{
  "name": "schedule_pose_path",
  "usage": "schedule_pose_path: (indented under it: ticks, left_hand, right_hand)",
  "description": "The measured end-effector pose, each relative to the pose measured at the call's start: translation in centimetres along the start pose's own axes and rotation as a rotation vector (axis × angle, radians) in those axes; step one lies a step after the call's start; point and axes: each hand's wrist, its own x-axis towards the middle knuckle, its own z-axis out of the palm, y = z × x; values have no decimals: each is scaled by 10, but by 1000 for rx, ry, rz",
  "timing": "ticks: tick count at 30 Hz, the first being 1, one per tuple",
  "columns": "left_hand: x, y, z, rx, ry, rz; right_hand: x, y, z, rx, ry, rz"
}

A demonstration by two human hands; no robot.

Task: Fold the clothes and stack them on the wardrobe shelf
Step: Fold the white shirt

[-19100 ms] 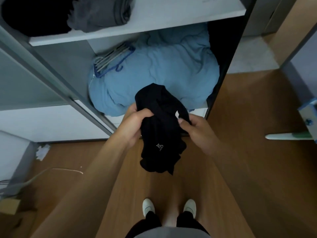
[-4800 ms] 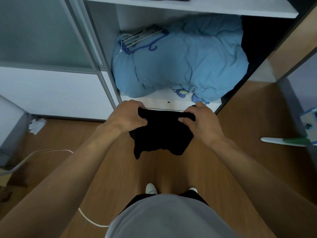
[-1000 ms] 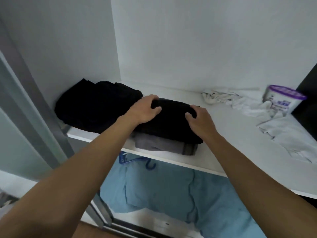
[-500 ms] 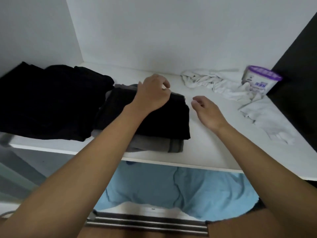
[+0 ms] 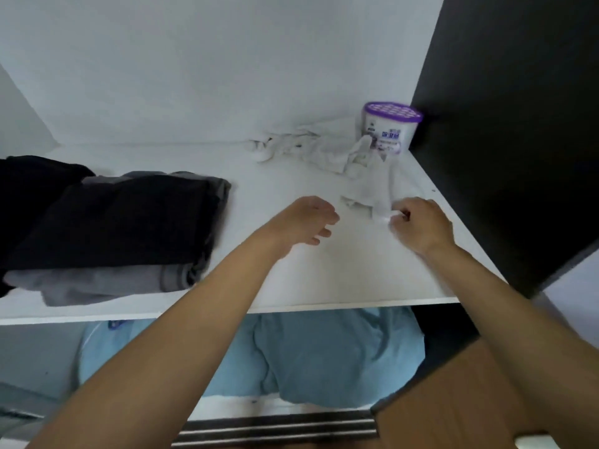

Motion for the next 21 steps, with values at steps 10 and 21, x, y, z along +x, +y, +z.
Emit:
schedule_pose_path:
  ticks: [10,21]
  left_hand:
    - [-6,12,51,-506,-52,-220]
    - [-129,-49,43,-306,-149,30]
  right_hand:
    - [-125,-8,-17,481,-480,-511]
    - [-195,18,-10,1244,-444,495]
